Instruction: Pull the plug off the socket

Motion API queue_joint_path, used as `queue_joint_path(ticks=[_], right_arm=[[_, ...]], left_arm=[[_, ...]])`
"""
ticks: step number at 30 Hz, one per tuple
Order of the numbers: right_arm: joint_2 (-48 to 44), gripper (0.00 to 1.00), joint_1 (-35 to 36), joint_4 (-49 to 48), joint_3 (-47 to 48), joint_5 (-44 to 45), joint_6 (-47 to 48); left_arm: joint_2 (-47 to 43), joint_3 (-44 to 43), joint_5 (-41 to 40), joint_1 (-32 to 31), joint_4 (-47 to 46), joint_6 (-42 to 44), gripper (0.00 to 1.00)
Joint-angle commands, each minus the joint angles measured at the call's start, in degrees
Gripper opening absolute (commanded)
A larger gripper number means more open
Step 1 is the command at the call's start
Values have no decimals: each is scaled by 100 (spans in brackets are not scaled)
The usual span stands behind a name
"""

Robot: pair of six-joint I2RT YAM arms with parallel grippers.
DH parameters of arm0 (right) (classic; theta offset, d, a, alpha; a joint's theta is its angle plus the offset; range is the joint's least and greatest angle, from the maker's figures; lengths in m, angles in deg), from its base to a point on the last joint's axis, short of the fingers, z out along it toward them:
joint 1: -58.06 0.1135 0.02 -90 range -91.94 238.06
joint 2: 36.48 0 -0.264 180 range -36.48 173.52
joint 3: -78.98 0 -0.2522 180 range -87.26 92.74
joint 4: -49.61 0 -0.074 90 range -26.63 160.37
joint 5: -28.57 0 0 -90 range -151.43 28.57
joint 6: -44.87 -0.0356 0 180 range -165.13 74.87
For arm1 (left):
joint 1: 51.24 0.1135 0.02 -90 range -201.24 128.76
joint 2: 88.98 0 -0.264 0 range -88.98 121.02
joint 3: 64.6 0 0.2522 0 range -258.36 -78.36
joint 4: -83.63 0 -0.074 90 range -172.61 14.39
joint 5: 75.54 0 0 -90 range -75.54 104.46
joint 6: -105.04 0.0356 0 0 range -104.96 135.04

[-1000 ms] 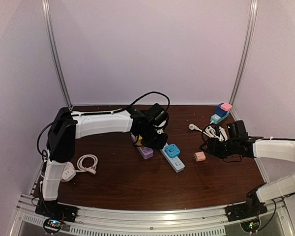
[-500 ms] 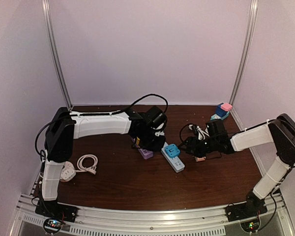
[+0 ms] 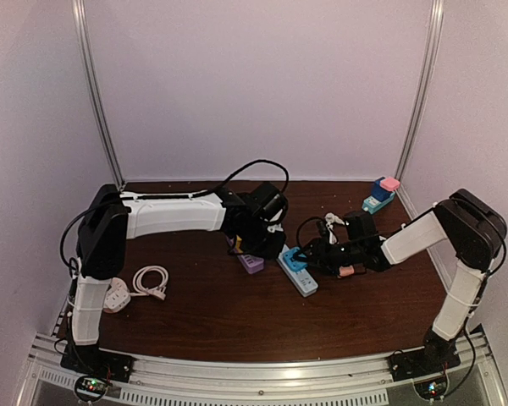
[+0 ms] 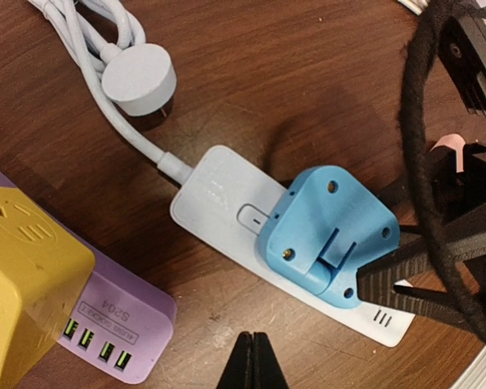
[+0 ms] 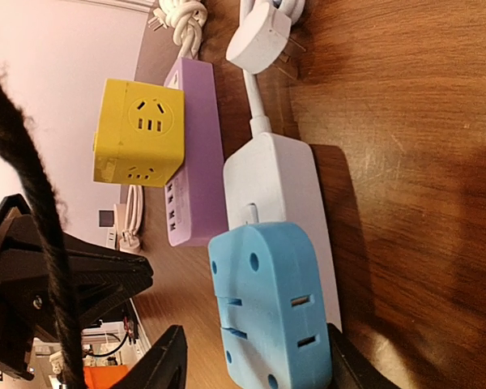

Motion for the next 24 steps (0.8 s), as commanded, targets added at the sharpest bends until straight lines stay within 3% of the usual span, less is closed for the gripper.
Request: queue_joint_path(ticks=[1,4,15,24], right_arm=[[152,52,71,-502,159,-199,-275],[290,47,80,-745,152,-295,-446],[475,11,71,-1907,-353,-544,-1207],[504,3,71,-2783,-1067,-624,-1571]], left_arm=[[-121,28,-148,-7,-258,75,0],[-98,7,-105,32,-292,110,0],[-59,52,3,104,-534,196,0],[125,70,223,105,-793,249,0]])
